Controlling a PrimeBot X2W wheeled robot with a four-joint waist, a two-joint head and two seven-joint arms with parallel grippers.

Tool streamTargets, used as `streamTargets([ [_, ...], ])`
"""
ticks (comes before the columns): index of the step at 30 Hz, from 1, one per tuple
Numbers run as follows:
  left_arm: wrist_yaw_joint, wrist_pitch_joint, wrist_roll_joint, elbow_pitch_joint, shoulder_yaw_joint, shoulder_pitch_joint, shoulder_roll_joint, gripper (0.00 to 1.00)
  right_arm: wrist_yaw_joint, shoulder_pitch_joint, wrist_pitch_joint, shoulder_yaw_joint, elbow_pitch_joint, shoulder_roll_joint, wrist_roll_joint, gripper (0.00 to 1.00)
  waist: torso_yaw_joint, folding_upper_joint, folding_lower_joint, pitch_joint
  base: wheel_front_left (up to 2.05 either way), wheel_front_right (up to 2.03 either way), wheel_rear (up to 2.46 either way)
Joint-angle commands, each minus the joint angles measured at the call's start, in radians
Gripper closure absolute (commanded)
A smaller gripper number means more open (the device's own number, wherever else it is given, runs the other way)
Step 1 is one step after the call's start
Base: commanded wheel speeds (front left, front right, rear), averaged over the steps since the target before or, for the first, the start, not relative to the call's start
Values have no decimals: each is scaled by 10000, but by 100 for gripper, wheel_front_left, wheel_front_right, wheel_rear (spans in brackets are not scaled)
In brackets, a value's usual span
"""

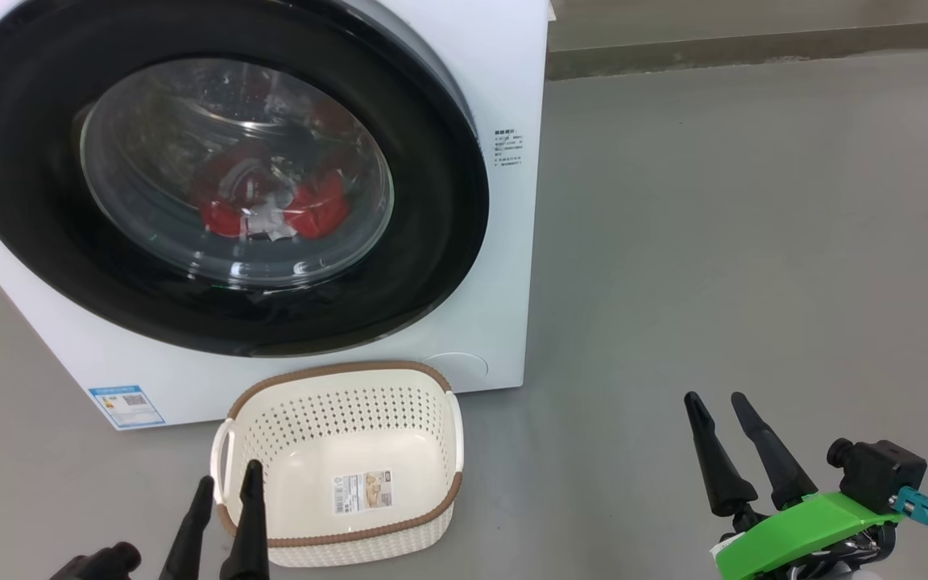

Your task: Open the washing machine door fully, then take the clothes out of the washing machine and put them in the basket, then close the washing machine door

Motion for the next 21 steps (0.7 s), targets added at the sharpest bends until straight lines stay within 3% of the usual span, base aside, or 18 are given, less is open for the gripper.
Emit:
streamTargets([
  [1, 93, -135, 328, -346, 184, -81, 164, 0, 6, -427, -141, 192, -352, -152, -344, 0, -8, 0, -1, -14, 0, 0, 0],
  [21, 456, -721, 2531, -857, 16, 65, 217, 0, 7, -488, -730, 486, -674, -182, -2579, 0, -120, 0, -1, 17, 0, 0, 0],
])
